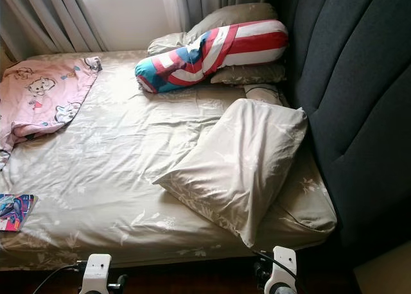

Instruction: Clean up the room

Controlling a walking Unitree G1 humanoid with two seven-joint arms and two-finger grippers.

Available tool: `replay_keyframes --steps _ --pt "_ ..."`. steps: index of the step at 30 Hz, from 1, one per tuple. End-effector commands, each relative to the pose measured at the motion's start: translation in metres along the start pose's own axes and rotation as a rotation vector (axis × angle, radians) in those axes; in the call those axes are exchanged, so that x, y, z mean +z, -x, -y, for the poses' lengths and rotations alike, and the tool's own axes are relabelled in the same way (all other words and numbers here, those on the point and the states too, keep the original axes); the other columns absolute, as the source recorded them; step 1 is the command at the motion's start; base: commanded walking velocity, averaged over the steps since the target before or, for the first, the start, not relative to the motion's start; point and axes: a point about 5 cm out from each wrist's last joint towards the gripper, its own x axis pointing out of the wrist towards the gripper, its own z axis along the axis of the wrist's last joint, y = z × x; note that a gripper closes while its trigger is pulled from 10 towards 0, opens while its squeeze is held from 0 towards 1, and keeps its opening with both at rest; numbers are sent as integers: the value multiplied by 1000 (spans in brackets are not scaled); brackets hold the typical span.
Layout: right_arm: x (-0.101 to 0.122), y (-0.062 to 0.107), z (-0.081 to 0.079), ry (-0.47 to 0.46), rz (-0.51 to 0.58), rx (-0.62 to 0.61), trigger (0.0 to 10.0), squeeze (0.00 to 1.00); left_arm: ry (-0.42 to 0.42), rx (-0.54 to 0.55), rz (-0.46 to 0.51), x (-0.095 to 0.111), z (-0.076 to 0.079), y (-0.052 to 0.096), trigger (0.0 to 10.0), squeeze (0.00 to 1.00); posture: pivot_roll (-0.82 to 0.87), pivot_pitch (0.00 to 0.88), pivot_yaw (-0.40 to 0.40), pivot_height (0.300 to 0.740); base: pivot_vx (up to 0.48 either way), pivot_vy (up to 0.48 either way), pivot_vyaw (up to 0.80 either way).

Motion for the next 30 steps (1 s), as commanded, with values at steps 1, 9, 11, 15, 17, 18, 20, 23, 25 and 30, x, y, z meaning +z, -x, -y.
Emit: replay_keyframes --steps 1,9,11,15,17,18,20,23,25,30 --pt "-2 0 -1 0 -8 2 10000 0 6 10 -28 -6 -5 1 10000 0 -56 67 24 740 262 0 0" --pt "-2 1 0 13 -5 9 10000 0 8 10 -29 -7 -3 2 10000 0 -57 61 21 740 283 0 0" --pt "-2 1 0 17 -5 11 10000 0 9 10 -29 -7 -3 2 10000 0 -56 59 20 740 298 0 0" --pt "-2 1 1 27 -3 16 10000 0 12 11 -27 -7 -3 2 10000 0 -59 57 19 740 323 0 0" --pt "-2 1 1 32 0 17 10000 0 12 12 -26 -7 -3 2 10000 0 -60 57 18 740 334 0 0" --pt "-1 1 1 42 5 19 10000 0 13 12 -25 -7 -3 2 10000 0 -60 57 18 740 334 0 0" --pt "0 1 1 48 11 23 10000 0 14 12 -23 -7 -3 2 10000 0 -61 58 18 740 330 0 0" --pt "1 1 0 29 28 24 10000 0 12 13 -10 -5 -3 2 10000 0 -64 61 16 740 206 0 0" --pt "2 1 0 19 42 29 10000 0 11 13 4 -3 -3 1 10000 0 -64 62 16 740 0 0 0" --pt "7 2 -3 15 100 77 10000 0 13 3 68 9 -3 -1 10000 0 -67 72 16 740 0 0 0"
